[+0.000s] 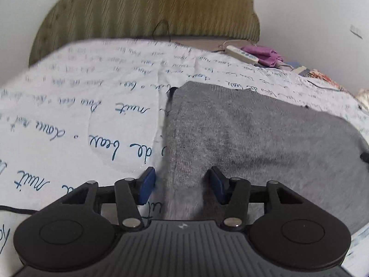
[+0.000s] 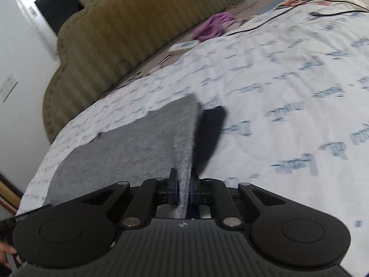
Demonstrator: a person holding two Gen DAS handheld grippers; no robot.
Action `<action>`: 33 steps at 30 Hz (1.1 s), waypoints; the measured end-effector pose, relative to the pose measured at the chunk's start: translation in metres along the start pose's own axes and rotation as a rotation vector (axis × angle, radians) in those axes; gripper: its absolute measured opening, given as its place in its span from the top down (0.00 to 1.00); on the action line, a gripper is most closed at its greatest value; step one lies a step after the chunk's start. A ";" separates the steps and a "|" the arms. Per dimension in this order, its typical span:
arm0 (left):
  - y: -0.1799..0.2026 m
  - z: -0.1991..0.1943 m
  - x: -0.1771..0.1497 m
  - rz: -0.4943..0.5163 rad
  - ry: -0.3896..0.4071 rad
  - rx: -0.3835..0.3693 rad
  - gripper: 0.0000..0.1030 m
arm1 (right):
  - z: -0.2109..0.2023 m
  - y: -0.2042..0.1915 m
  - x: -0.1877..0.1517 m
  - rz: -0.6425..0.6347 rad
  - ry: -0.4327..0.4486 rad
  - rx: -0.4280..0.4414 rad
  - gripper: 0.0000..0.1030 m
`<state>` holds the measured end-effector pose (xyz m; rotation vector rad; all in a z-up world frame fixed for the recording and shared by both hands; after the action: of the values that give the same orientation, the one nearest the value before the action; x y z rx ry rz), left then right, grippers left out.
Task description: Fold small clothes
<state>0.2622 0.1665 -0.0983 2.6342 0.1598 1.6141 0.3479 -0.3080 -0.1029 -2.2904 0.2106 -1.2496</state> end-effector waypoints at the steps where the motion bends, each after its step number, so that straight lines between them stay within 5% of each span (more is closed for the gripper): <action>1: 0.002 0.000 -0.001 0.014 0.009 0.005 0.50 | 0.002 0.003 -0.004 0.011 -0.001 0.000 0.89; 3: 0.000 0.001 0.001 -0.005 0.005 0.010 0.50 | 0.003 0.000 -0.005 -0.017 0.015 -0.009 0.88; 7: 0.000 0.000 0.001 -0.001 0.005 0.018 0.48 | -0.009 -0.013 0.005 -0.045 0.072 -0.094 0.63; 11: 0.003 -0.002 -0.002 0.008 0.025 0.030 0.45 | -0.029 -0.059 0.016 -0.247 0.250 -0.134 0.63; 16: 0.003 -0.002 -0.003 -0.003 0.034 0.031 0.44 | 0.011 -0.118 0.003 -0.518 0.147 -0.032 0.30; 21: 0.000 -0.003 -0.003 -0.023 0.039 0.016 0.42 | 0.066 -0.098 -0.008 -0.581 0.033 -0.131 0.31; 28: -0.004 -0.001 -0.002 -0.062 0.050 -0.015 0.37 | 0.063 -0.068 -0.007 -0.404 0.085 -0.033 0.28; 33: -0.011 -0.025 0.006 -0.076 0.095 -0.006 0.37 | 0.040 -0.091 -0.003 -0.473 0.064 -0.120 0.24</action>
<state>0.2418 0.1776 -0.0828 2.5153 0.2556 1.7133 0.3696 -0.2150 -0.0766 -2.4930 -0.2584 -1.5757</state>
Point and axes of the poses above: each gripper's, at about its wrist camera, not at the fingertips, and z roughly the way its jaws point, y to its right, x to its top, the point moved 4 cm from there along z, roughly the way its jaws point, and after that the axes turned 12 degrees about y, right-handed, at the moved point
